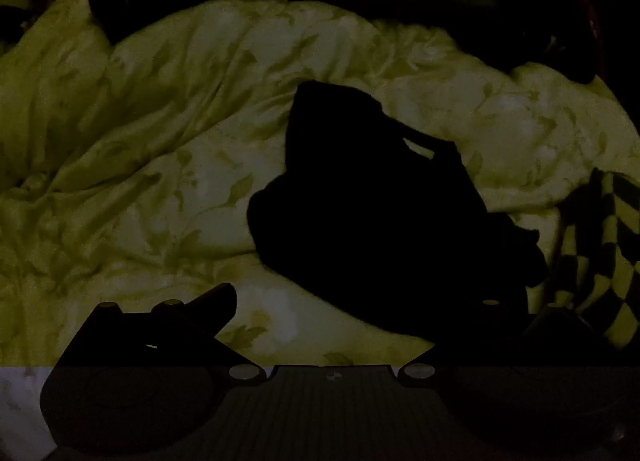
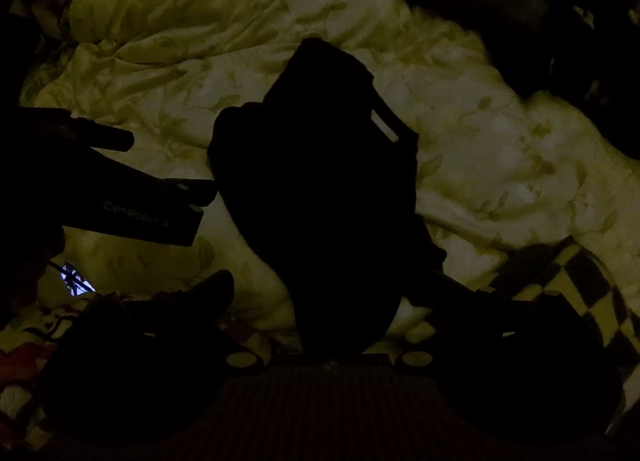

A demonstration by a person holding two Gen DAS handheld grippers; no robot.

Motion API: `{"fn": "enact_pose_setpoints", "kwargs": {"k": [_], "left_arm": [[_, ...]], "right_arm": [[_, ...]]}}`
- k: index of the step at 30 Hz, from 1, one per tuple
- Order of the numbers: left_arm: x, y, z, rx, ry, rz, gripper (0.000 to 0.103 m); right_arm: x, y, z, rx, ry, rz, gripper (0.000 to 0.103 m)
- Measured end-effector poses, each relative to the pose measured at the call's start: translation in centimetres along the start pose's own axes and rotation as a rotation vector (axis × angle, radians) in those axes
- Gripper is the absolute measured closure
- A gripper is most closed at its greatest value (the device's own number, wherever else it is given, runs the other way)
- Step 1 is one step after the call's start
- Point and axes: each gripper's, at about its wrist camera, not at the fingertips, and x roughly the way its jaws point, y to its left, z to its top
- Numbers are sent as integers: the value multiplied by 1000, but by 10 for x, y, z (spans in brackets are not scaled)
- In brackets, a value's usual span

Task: Fold large clothes

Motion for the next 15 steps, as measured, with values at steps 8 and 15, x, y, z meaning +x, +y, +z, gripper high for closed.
{"fn": "enact_pose_setpoints", "kwargs": {"k": [8, 15], "left_arm": [[3, 7, -6, 8, 16, -13, 0], [8, 5, -7, -10, 53, -79, 0]], "right_arm": [[2, 1, -1, -2, -8, 6, 2], [3, -2, 2, 2, 5, 11, 1]]}}
